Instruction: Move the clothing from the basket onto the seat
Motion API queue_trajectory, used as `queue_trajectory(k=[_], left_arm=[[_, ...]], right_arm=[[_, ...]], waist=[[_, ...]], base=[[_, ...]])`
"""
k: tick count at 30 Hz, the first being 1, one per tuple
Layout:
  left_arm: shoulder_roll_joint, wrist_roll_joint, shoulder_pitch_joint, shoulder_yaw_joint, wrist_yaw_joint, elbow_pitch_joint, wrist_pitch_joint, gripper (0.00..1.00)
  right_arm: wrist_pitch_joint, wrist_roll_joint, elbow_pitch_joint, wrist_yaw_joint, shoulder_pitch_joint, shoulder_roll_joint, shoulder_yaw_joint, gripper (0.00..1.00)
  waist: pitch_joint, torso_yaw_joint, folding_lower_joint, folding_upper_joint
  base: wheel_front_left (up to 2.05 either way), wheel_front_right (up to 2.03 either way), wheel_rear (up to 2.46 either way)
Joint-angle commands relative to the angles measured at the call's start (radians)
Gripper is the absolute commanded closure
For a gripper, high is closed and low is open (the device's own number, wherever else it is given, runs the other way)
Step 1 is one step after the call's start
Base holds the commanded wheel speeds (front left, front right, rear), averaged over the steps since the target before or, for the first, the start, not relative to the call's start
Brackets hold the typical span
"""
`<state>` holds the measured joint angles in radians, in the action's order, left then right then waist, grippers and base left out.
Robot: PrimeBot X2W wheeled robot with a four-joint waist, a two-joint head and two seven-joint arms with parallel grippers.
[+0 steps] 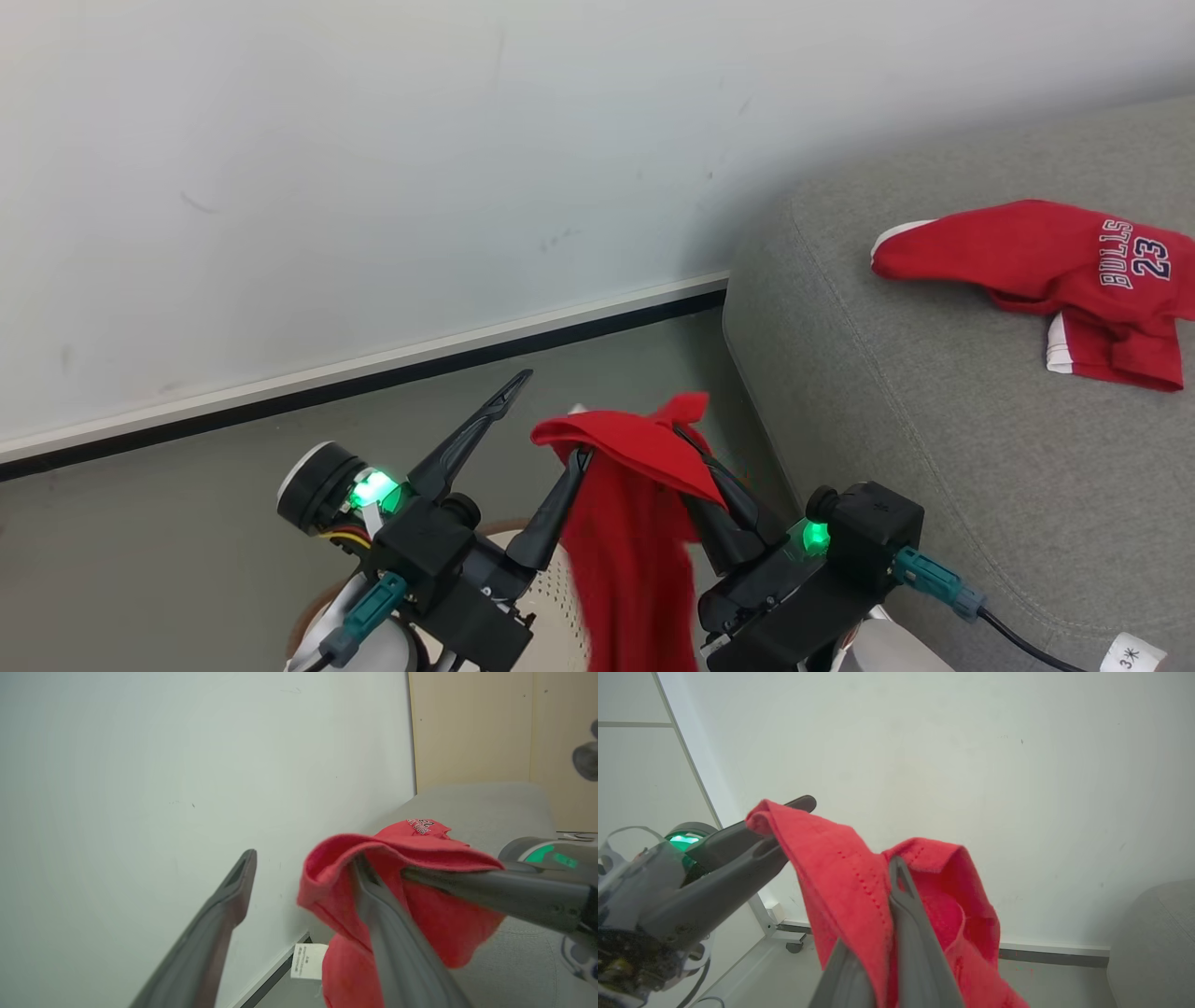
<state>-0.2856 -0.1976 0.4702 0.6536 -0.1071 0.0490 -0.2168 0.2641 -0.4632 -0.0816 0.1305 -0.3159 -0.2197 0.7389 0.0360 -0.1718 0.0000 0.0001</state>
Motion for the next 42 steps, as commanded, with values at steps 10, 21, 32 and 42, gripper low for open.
queue_trajectory(k=[10, 21, 32, 42], left_arm=[[-0.023, -0.002, -0.006, -0.004, -0.009, 0.025, 0.008, 0.00], [-0.039, 0.008, 0.030, 0.002, -0.003, 0.039, 0.018, 0.00], [-0.046, 0.014, 0.069, 0.020, 0.018, 0.032, 0.038, 0.00], [-0.012, 0.005, 0.132, 0.059, 0.066, -0.011, 0.027, 0.00]], right_arm=[[0.002, 0.029, 0.031, 0.000, -0.025, -0.003, -0.036, 1.00], [0.002, 0.060, 0.084, 0.000, -0.022, 0.009, -0.113, 1.00], [0.002, 0.084, 0.121, 0.000, -0.008, 0.035, -0.171, 1.00], [0.002, 0.123, 0.177, 0.000, 0.043, 0.055, -0.252, 1.00]], waist=[[0.025, -0.057, 0.0000, -0.0001], [0.081, -0.204, 0.0000, -0.0001], [0.119, -0.354, 0.0000, -0.0001], [0.165, -0.374, 0.0000, -0.0001]], base=[[0.00, 0.00, 0.00], [0.00, 0.00, 0.00], [0.00, 0.00, 0.00], [0.00, 0.00, 0.00]])
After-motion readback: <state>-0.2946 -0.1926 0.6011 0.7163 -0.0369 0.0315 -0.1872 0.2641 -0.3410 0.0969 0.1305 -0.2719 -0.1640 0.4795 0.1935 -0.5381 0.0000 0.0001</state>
